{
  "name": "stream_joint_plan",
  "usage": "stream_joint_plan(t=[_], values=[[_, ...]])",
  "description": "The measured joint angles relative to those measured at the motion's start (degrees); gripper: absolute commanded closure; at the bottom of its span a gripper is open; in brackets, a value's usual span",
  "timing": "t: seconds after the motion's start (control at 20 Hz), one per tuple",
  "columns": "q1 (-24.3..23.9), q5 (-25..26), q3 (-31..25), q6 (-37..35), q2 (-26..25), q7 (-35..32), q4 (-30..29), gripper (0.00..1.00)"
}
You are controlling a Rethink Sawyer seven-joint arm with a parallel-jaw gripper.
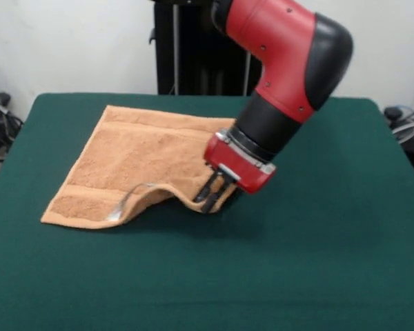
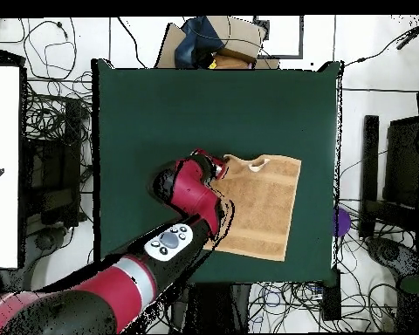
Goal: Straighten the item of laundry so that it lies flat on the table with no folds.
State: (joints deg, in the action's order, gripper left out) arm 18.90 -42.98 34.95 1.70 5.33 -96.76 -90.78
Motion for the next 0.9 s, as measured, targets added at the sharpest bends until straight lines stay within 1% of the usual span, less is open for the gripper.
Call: stream_joint_plan(t=[0.25, 0.3, 0.45, 0.55, 0.7, 0.9], values=[[-3.97, 5.26, -0.42, 2.96, 1.37, 0.00, -1.26, 1.00], [-5.27, 6.99, -0.68, 3.69, 1.85, 0.00, -1.72, 1.00], [-6.53, 9.01, -1.14, 4.26, 2.49, 0.00, -2.30, 1.00], [-7.92, 11.30, -2.37, 4.73, 3.31, 0.00, -2.76, 1.00], [-11.46, 16.38, -6.68, 6.79, 5.47, 0.00, -3.75, 1.00], [-14.10, 19.51, -10.19, 9.16, 6.76, 0.00, -4.32, 1.00]])
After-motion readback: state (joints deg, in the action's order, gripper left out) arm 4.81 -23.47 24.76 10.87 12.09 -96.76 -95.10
